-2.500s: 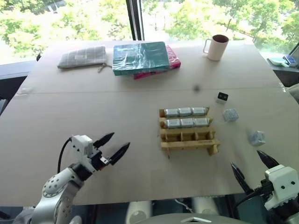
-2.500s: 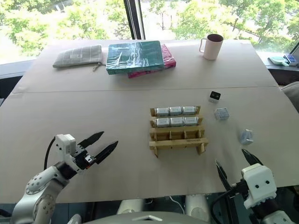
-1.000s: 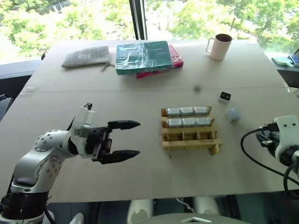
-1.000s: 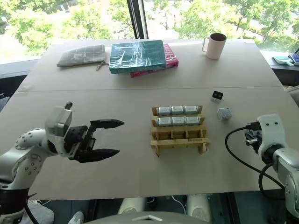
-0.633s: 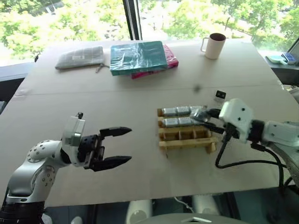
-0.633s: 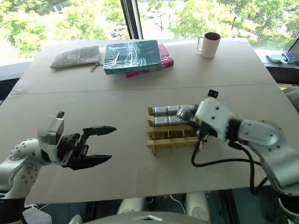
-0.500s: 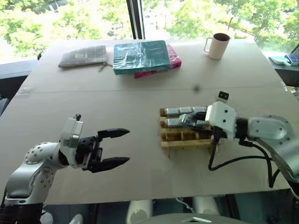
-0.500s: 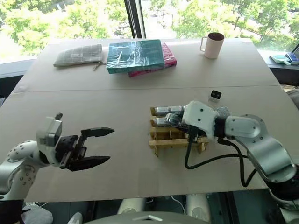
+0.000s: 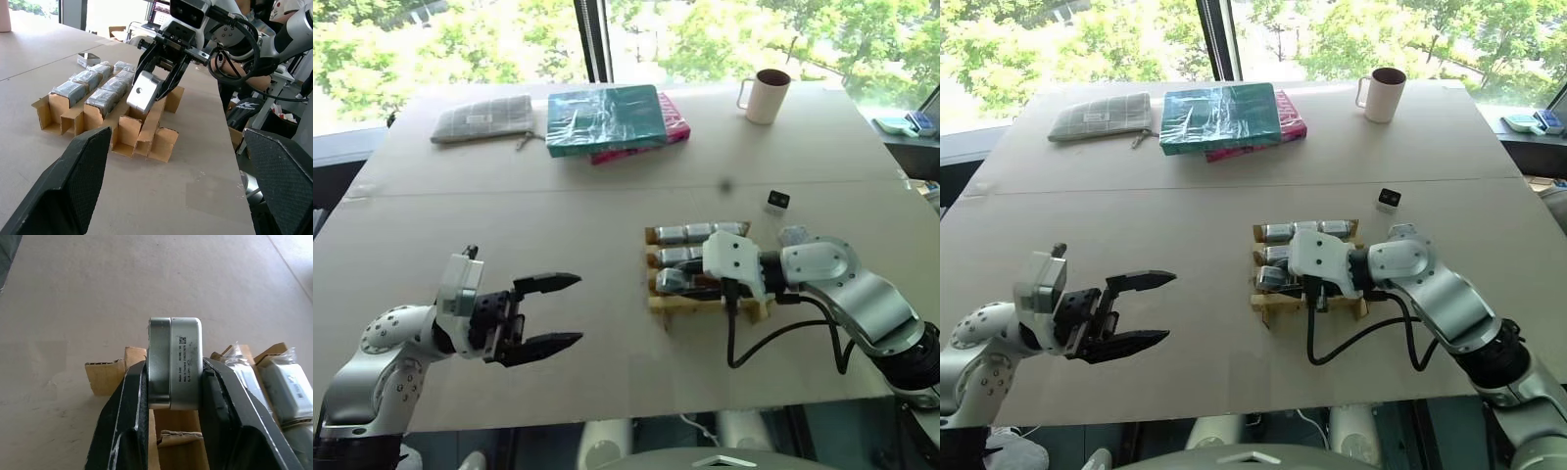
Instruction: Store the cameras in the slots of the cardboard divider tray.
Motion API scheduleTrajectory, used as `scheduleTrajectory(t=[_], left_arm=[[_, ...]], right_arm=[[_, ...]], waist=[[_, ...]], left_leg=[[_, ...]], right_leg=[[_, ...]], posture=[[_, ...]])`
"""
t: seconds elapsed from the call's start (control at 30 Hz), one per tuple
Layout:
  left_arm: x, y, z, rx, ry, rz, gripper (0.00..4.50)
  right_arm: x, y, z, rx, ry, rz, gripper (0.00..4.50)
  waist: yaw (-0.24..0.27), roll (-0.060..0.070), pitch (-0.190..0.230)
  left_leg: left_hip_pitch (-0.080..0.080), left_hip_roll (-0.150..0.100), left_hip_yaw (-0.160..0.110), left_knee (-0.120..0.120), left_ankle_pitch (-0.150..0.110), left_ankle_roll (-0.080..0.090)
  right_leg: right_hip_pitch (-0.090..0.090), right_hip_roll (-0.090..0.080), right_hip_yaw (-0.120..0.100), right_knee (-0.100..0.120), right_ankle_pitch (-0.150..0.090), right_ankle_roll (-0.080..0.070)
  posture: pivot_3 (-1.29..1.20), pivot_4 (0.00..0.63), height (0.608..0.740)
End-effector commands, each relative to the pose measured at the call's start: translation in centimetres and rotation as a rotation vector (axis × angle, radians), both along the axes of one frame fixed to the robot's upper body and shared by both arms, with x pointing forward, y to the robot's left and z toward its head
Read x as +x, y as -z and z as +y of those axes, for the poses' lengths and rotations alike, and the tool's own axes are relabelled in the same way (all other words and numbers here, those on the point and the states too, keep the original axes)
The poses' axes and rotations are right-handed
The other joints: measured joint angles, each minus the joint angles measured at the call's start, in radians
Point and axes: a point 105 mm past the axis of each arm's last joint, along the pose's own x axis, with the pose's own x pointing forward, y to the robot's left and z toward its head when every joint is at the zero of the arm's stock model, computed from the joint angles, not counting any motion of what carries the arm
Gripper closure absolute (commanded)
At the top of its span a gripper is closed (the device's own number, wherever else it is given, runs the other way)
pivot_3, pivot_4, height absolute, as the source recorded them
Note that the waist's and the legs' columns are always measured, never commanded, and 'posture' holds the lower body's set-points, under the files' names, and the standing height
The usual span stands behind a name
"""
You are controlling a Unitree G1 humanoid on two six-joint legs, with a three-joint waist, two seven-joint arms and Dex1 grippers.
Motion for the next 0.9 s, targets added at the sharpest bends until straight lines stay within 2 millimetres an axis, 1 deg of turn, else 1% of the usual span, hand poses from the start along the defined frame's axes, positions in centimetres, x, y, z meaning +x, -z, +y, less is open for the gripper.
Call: scheduleTrajectory(t=[0.03,0.3,0.43,0.5,0.57,0.6,0.63,0.67,0.7,0.73,0.77,0.83,0.9], left_arm=[[-0.4,-1.0,-0.4,-0.002,0.01,-0.046,0.0],[-0.5,-1.3,-1.1,-0.003,0.011,-0.054,0.0],[-0.4,-1.4,-1.3,-0.002,0.012,-0.058,0.0],[-0.4,-1.6,-1.4,-0.002,0.013,-0.06,0.0],[-0.4,-1.7,-1.6,-0.003,0.014,-0.063,0.0],[-0.4,-1.8,-1.7,-0.003,0.015,-0.063,0.0],[-0.4,-1.9,-1.8,-0.003,0.014,-0.064,0.0],[-0.4,-2.0,-1.9,-0.004,0.014,-0.064,0.0],[-0.4,-2.1,-2.0,-0.003,0.014,-0.064,0.0],[-0.5,-2.1,-2.1,-0.003,0.014,-0.064,0.0],[-0.6,-2.2,-2.2,-0.004,0.015,-0.065,0.0],[-1.3,-2.3,-2.5,-0.005,0.016,-0.067,0.0],[-2.1,-2.4,-2.8,-0.009,0.014,-0.067,0.0]], right_arm=[[0.2,-0.3,-0.2,-0.012,-0.015,-0.038,3.64],[0.2,0.7,-0.9,-0.069,-0.039,-0.031,3.64],[0.8,1.1,-0.8,-0.104,-0.052,-0.041,3.64],[0.6,1.6,-0.7,-0.132,-0.086,-0.009,3.64],[0.6,2.0,-0.8,-0.15,-0.099,0.009,2.63],[0.7,1.9,-0.8,-0.15,-0.1,0.012,2.38],[0.8,1.7,-0.8,-0.142,-0.096,0.005,1.91],[1.2,1.2,-0.8,-0.125,-0.074,-0.034,1.4],[1.5,0.3,-0.7,-0.095,-0.051,-0.072,0.98],[1.7,-0.7,-0.6,-0.058,-0.03,-0.099,0.46],[1.5,-1.8,-0.6,-0.017,-0.018,-0.112,0.03],[0.9,-4.5,-0.7,0.075,0.02,-0.156,0.03],[0.2,-6.5,-1.4,0.162,0.076,-0.114,0.03]], waist=[[0.001,0.0,0.0],[0.0,0.0,0.0],[0.001,0.0,0.0],[0.001,0.0,0.0],[0.001,0.0,0.0],[0.001,0.0,0.0],[0.001,0.0,0.0],[0.001,0.0,0.0],[0.001,0.0,0.0],[0.001,0.0,0.0],[0.001,0.0,0.0],[0.001,0.0,0.0],[0.001,0.0,0.0]], left_leg=[[0.0,0.0,0.0,0.0,0.0,0.0],[0.0,0.0,0.0,0.0,0.0,0.0],[0.0,0.0,0.0,0.0,0.0,0.0],[0.0,0.0,0.0,0.001,0.0,0.0],[0.0,0.0,0.0,0.001,0.0,0.0],[0.0,0.0,0.0,0.001,0.0,0.0],[0.0,0.0,0.0,0.001,0.0,0.0],[0.0,0.0,0.0,0.001,0.0,0.0],[0.0,0.0,0.0,0.001,0.0,0.0],[0.0,0.0,0.0,0.001,0.0,0.0],[0.0,0.0,0.0,0.001,0.0,0.0],[0.0,0.0,0.0,0.001,0.0,0.0],[0.0,0.0,0.001,0.001,0.0,0.0]], right_leg=[[0.0,0.0,0.0,0.0,0.0,0.0],[0.0,0.0,0.0,0.0,0.0,0.0],[0.0,0.0,0.0,0.0,0.0,0.0],[0.0,0.0,0.0,0.0,0.0,0.0],[0.0,0.0,0.0,0.0,0.0,0.0],[0.0,0.0,0.0,0.0,0.0,0.0],[0.0,0.0,0.0,0.0,0.0,0.0],[0.0,0.0,0.0,0.0,0.0,0.0],[0.0,0.0,0.0,0.0,0.0,0.001],[0.0,0.0,0.0,0.0,0.0,0.001],[0.001,0.0,0.0,0.001,0.0,0.001],[0.0,0.0,0.0,0.001,0.0,0.001],[0.0,0.0,0.001,0.001,0.001,0.001]], posture=[[0.0,0.15,0.74],[0.0,0.15,0.74],[0.0,0.15,0.74],[0.0,0.15,0.74],[0.0,0.15,0.74],[0.0,0.15,0.74],[0.0,0.15,0.74],[0.0,0.15,0.74],[0.0,0.15,0.74],[0.0,0.15,0.74],[0.0,0.15,0.74],[0.0,0.15,0.74],[0.0,0.15,0.74]])
